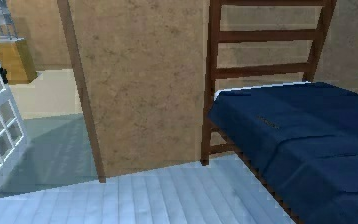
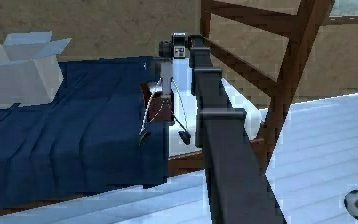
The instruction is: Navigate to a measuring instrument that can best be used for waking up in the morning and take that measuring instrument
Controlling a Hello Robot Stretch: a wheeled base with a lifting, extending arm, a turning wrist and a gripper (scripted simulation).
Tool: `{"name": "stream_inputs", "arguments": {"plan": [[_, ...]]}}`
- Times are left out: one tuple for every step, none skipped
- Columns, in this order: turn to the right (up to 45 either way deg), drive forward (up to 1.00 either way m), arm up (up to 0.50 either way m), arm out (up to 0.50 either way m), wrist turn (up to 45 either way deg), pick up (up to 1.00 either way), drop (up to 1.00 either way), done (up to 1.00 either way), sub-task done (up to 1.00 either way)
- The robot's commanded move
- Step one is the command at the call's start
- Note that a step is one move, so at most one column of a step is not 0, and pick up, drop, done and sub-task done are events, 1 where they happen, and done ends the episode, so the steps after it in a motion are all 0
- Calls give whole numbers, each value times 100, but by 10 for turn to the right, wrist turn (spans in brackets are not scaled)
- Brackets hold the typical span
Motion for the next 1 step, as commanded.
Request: {"name": "stream_inputs", "arguments": {"plan": [[0, 0, 0, 0, 450, 0, 0, 0, 0]]}}
